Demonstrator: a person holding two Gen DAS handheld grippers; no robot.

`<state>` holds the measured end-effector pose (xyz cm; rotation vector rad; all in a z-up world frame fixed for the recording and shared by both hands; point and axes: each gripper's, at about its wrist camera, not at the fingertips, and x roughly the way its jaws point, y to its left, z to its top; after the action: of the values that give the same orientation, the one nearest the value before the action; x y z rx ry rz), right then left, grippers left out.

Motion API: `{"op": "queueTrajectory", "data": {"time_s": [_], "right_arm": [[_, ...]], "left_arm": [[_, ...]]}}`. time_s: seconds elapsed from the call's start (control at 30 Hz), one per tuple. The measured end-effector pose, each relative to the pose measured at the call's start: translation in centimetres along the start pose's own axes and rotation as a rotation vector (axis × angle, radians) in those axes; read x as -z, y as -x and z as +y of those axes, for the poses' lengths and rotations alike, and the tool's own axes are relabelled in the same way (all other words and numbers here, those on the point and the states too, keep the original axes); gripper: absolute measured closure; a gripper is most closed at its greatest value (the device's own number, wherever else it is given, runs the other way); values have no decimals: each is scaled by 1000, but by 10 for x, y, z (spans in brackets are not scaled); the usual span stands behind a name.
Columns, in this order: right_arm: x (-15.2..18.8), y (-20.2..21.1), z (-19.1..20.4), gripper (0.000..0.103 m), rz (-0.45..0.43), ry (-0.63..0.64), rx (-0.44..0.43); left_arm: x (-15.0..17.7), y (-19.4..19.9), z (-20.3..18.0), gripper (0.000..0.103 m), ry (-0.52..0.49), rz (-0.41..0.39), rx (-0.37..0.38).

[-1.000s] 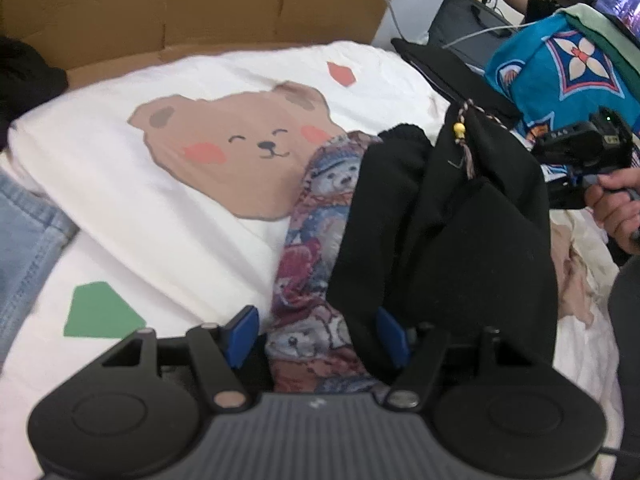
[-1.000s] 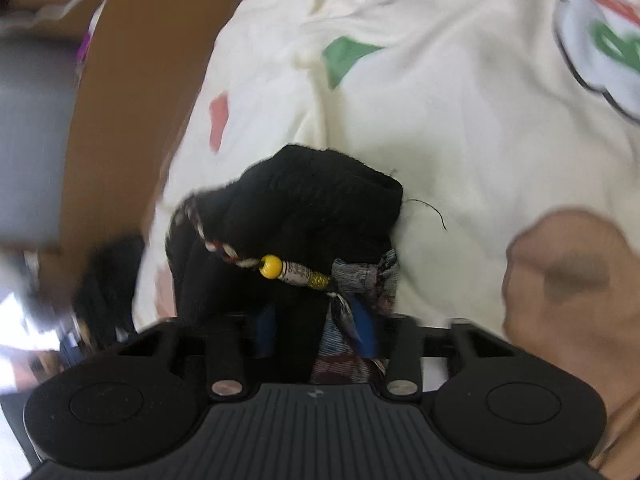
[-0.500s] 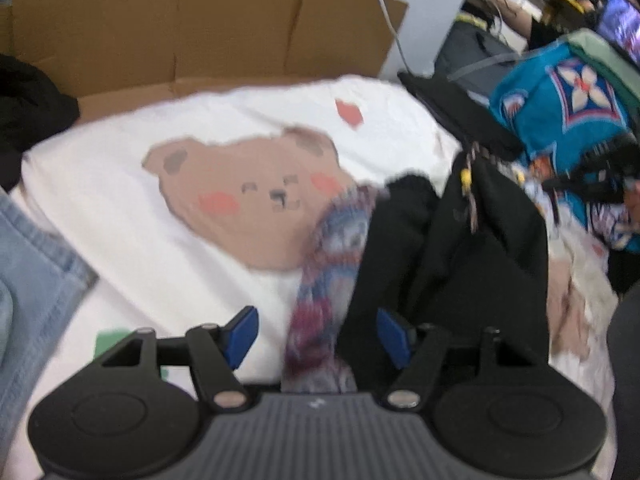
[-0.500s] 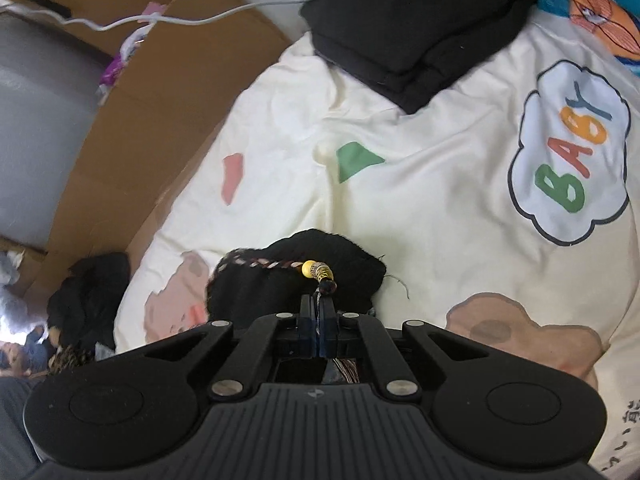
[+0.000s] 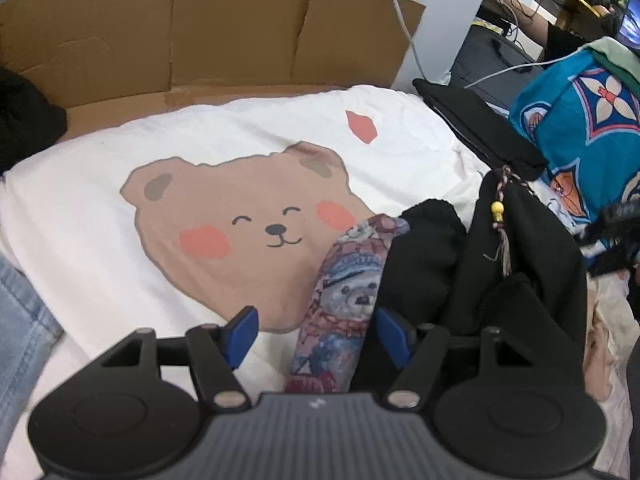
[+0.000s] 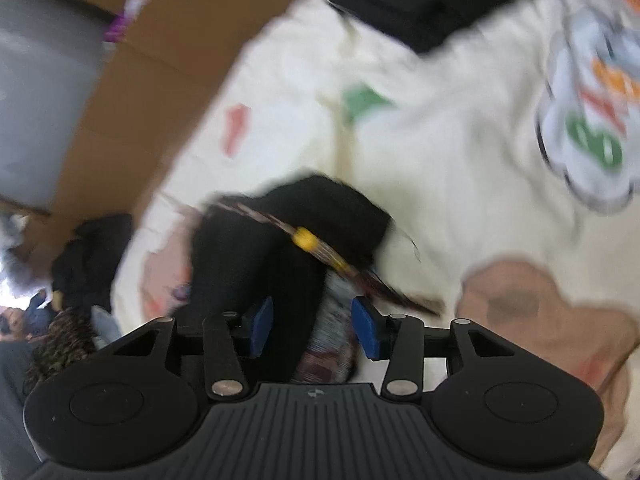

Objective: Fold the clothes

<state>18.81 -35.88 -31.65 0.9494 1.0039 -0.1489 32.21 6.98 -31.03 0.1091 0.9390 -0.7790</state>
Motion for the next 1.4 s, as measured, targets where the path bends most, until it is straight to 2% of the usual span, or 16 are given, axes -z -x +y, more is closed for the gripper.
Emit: {"op": "queueTrajectory", "data": {"time_s": [0.13,0.33,0.43,0.47,0.5,0.67,0.73,0.87,0.93,0.97,1.0,1.1,1.23,1.3,1.4], "right_arm": [[13,-19,-2,52,32,3,-5],[15,-15,-1,52,18,22,-7],[11,-6,-2,52,3,46,1],[9,-3,-2,52,-3,55,4],[8,2,0,52,-11,73,5],[9,12,-3,51,-36,143,-18],[9,11,-11,51,-42,107,-16],[11,4,-26,51,-51,-15,-61],[14,-2,-31,51,-41,-65,-84],[16,-6,-32,51,-34,-81,-92],[17,-10,-31,51,-33,-87,-98],[17,-20,-29,50,-37,-90,-134],[15,-33,-27,47,-35,-99,-122],[13,-40,-27,45,-34,-104,-116],[14,-46,-24,41,-43,-99,-122]], "left_arm": [[0,-6,1,35,1,16,3],[-5,-12,-1,44,-1,-4,13],[-11,-9,-4,54,-8,-19,23],[-13,-6,-6,62,-14,-27,28],[-16,-1,-7,65,-28,-40,32],[-28,13,-5,65,-69,-52,23],[-32,11,-2,65,-74,-38,13],[-42,-4,3,65,-22,-29,42],[-46,-19,0,60,7,-12,67],[-48,-27,-2,50,22,0,83],[-49,-33,-5,44,37,8,99],[-50,-50,-19,44,21,30,115],[-47,-68,-31,41,-18,98,103],[-45,-75,-35,32,-51,129,70],[-45,-79,-36,29,-59,142,61]]}}
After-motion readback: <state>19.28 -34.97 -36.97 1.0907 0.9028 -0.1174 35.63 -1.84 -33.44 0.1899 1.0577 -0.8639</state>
